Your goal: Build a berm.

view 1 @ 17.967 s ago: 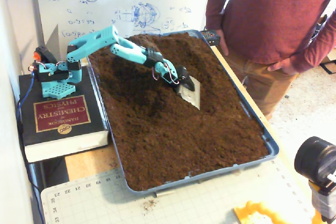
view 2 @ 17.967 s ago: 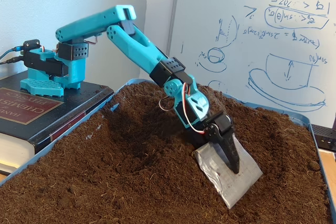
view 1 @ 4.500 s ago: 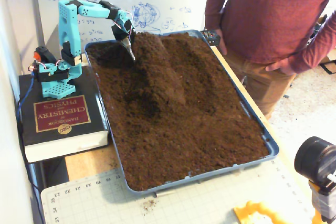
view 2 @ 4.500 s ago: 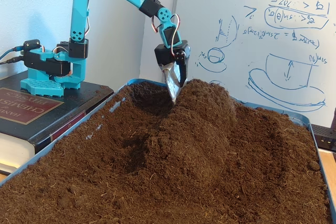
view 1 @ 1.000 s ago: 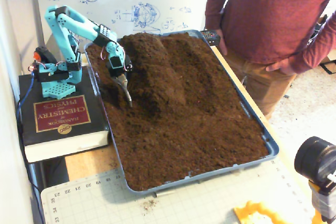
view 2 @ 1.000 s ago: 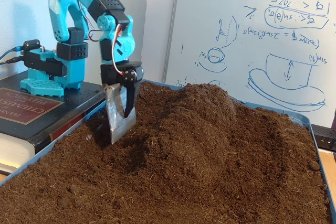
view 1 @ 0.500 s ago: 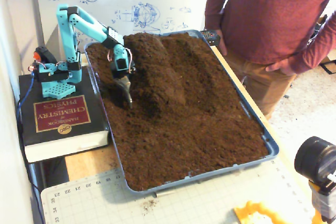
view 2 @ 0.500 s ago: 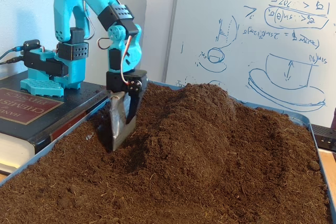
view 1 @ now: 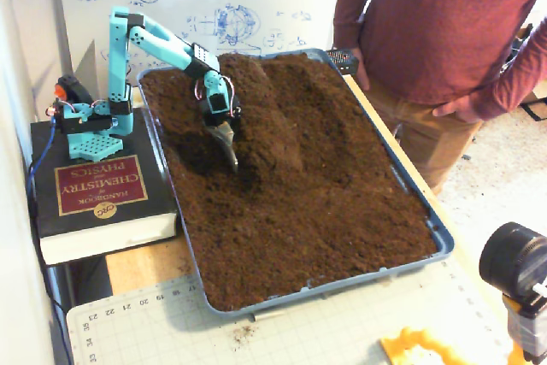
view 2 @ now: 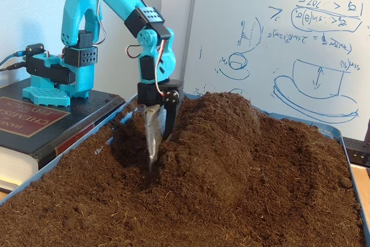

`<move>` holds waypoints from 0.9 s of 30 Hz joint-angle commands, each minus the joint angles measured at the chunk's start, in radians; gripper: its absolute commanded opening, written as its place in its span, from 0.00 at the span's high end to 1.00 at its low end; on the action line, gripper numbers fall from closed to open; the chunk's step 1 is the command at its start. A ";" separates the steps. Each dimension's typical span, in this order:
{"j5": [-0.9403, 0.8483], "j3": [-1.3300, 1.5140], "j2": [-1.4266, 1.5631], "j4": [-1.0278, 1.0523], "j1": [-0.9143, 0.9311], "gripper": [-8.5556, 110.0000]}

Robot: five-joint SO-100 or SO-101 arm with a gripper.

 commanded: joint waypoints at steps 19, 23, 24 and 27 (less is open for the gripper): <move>0.015 -0.173 0.063 0.002 -0.005 0.92; 0.115 -0.158 0.129 0.008 -0.017 0.92; 0.156 -0.155 0.144 0.012 -0.034 0.92; 0.287 -0.153 0.199 0.034 -0.084 0.92</move>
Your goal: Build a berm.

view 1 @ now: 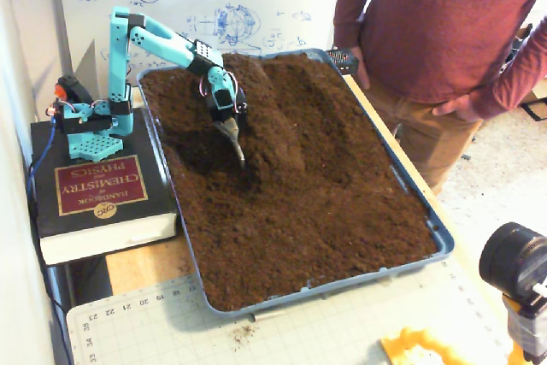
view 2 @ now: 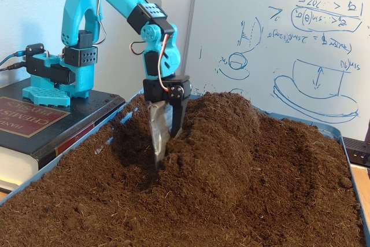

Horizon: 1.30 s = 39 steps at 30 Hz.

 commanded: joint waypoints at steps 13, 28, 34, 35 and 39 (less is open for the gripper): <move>0.360 -0.098 0.437 0.058 -0.212 0.92; 0.344 0.276 0.913 0.044 -0.153 0.92; 0.344 0.600 1.287 0.040 -0.114 0.92; 0.353 0.658 1.353 0.026 -0.115 0.92; 0.359 0.873 1.578 -0.101 -0.130 0.92</move>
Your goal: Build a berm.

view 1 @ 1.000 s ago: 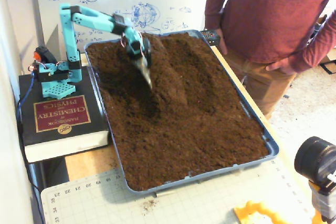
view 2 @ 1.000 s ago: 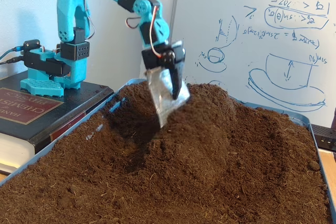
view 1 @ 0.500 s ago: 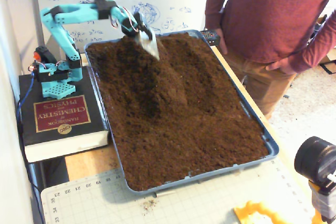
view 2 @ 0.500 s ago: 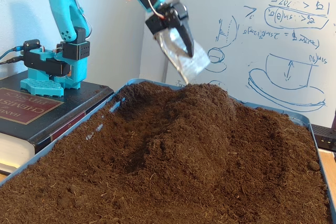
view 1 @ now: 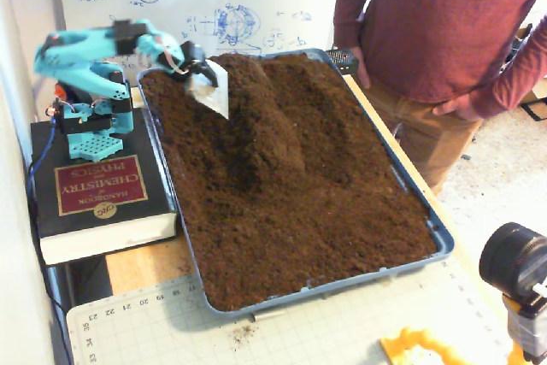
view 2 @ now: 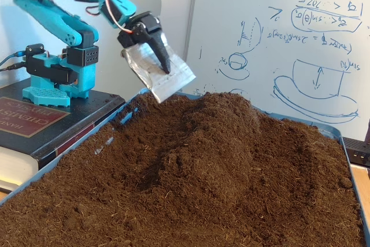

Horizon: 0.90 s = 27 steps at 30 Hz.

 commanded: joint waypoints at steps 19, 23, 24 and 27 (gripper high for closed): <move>-0.006 0.279 0.407 0.555 -0.164 0.92; -0.009 0.279 0.451 0.580 -0.210 0.92; -0.009 0.279 0.448 0.569 -0.215 0.92; -0.009 0.279 0.443 0.569 -0.213 0.92</move>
